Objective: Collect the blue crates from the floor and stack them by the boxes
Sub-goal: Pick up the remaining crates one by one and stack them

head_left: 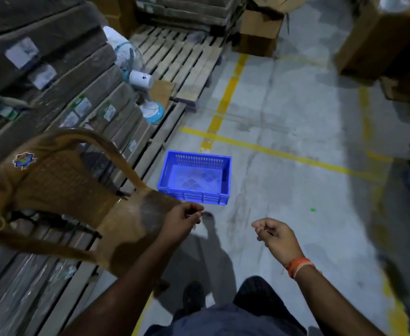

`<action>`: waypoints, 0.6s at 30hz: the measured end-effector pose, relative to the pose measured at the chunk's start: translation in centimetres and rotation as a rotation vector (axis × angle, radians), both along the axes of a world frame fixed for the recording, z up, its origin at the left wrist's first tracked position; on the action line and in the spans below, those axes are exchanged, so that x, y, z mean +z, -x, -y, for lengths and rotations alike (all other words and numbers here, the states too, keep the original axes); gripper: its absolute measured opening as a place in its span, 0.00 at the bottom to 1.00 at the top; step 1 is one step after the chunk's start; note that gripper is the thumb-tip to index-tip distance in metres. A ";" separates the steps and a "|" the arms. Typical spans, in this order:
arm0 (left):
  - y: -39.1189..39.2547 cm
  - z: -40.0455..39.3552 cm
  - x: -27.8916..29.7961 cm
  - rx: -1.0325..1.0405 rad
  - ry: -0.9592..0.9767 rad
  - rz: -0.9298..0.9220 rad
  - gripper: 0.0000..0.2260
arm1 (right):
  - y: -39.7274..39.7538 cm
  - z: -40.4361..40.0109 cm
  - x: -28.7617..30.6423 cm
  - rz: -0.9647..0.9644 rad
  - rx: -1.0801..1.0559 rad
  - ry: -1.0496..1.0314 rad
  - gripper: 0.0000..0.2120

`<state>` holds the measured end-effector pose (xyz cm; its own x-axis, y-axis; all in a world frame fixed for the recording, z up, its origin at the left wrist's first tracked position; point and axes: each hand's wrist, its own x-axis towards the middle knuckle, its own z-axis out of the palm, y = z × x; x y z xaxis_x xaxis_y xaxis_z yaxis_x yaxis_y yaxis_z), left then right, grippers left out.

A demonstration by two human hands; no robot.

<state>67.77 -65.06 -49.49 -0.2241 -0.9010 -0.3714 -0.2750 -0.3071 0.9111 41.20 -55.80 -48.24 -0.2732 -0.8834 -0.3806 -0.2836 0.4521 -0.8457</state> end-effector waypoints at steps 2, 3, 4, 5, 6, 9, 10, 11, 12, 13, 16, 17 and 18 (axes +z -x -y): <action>0.5 3.6 -1.0 0.058 -0.040 -0.030 0.07 | 0.5 2.9 -0.8 -0.017 0.005 -0.026 0.11; 0.9 5.4 -1.5 0.055 -0.045 -0.032 0.08 | 0.9 4.6 -1.2 -0.028 0.006 -0.039 0.12; 1.4 7.4 -1.8 0.037 -0.041 -0.022 0.07 | 1.5 6.4 -1.7 -0.043 -0.001 -0.046 0.12; 2.0 9.5 -2.2 0.020 -0.037 -0.007 0.06 | 2.0 8.4 -2.3 -0.060 -0.013 -0.048 0.11; 2.6 11.8 -2.9 0.016 -0.033 0.010 0.05 | 2.6 10.6 -3.0 -0.073 -0.025 -0.053 0.11; 4.4 18.3 -5.4 0.017 -0.028 0.112 0.08 | 3.8 17.2 -5.6 -0.079 -0.020 -0.096 0.09; 4.9 20.3 -6.4 0.025 -0.033 0.153 0.09 | 4.2 19.6 -6.7 -0.081 -0.008 -0.110 0.09; 5.4 22.3 -7.6 0.048 -0.046 0.195 0.10 | 4.7 22.0 -8.1 -0.099 0.016 -0.120 0.10; 5.8 24.1 -8.9 0.083 -0.062 0.239 0.10 | 5.2 24.5 -9.6 -0.136 0.051 -0.128 0.10; 6.1 25.8 -10.4 0.119 -0.073 0.283 0.11 | 5.7 27.1 -11.4 -0.171 0.083 -0.133 0.11; 6.4 30.8 -16.2 0.169 -0.098 0.405 0.13 | 6.5 34.0 -18.0 -0.180 0.152 -0.178 0.12; 6.4 32.3 -18.6 0.146 -0.081 0.461 0.13 | 6.5 36.0 -20.5 -0.200 0.173 -0.178 0.12; 6.3 33.8 -21.0 0.117 -0.067 0.514 0.13 | 6.5 37.8 -23.2 -0.218 0.196 -0.176 0.12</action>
